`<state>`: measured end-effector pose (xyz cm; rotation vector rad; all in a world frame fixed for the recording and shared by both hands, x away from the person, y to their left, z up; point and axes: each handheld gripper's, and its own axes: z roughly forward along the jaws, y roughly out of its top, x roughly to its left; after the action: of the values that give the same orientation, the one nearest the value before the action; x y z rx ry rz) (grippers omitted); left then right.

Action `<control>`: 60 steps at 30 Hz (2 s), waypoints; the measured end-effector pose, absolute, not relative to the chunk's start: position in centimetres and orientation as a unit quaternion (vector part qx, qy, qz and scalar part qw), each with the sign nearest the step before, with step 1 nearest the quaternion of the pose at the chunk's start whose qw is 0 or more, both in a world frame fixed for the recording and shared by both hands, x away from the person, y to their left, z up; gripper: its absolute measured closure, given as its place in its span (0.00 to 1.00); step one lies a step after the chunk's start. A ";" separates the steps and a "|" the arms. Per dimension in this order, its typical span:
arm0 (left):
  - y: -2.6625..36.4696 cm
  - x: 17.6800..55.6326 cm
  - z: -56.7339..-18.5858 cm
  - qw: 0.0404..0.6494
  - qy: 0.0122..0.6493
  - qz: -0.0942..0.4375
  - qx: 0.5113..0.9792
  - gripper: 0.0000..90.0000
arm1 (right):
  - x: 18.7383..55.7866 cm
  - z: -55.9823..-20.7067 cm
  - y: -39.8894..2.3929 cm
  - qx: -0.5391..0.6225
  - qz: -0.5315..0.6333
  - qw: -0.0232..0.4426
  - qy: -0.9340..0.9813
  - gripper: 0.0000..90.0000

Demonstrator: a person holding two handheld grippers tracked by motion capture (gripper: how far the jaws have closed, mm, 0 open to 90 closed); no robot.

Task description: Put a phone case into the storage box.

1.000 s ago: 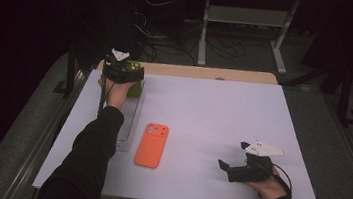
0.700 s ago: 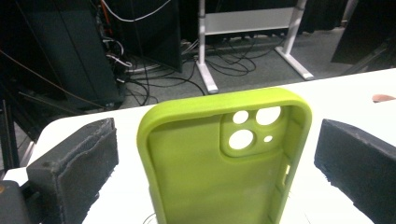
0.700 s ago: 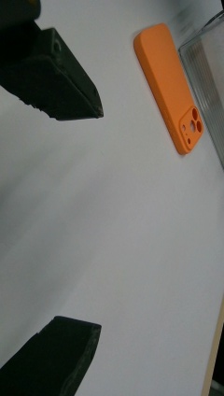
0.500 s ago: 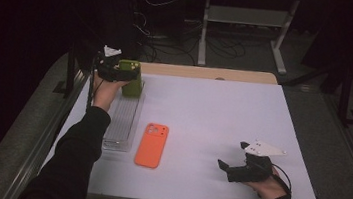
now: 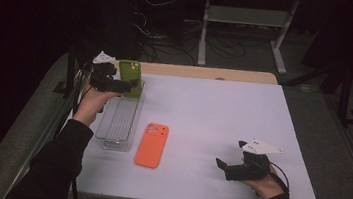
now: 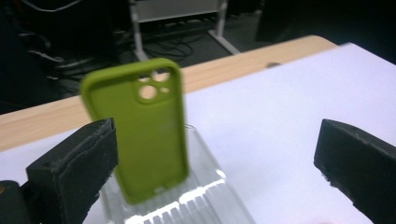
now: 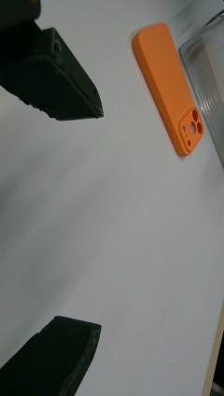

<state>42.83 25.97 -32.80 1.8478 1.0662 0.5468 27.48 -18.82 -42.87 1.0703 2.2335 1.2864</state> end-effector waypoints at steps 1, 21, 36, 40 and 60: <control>25.8 42.5 -32.7 0.456 0.425 0.218 0.751 0.00 | 27.5 -42.9 -18.8 0.376 0.454 0.174 0.789 0.00; 21.4 37.3 -33.6 0.481 0.352 0.149 0.789 0.00 | 27.8 -43.1 -18.9 0.379 0.454 0.171 0.788 0.00; 19.6 34.3 -35.2 0.477 0.316 0.109 0.813 0.09 | 27.6 -42.8 -18.7 0.372 0.457 0.172 0.789 0.00; 19.6 33.9 -35.7 0.475 0.309 0.098 0.818 0.18 | 27.9 -42.7 -18.7 0.379 0.459 0.170 0.785 0.00; 20.3 33.0 -36.9 0.471 0.287 0.108 0.827 0.15 | 27.9 -42.4 -16.8 0.349 0.462 0.134 0.804 0.09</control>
<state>32.99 20.27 -36.86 2.0269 0.7019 0.2654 27.91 -16.80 -42.39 1.0129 2.3305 1.3388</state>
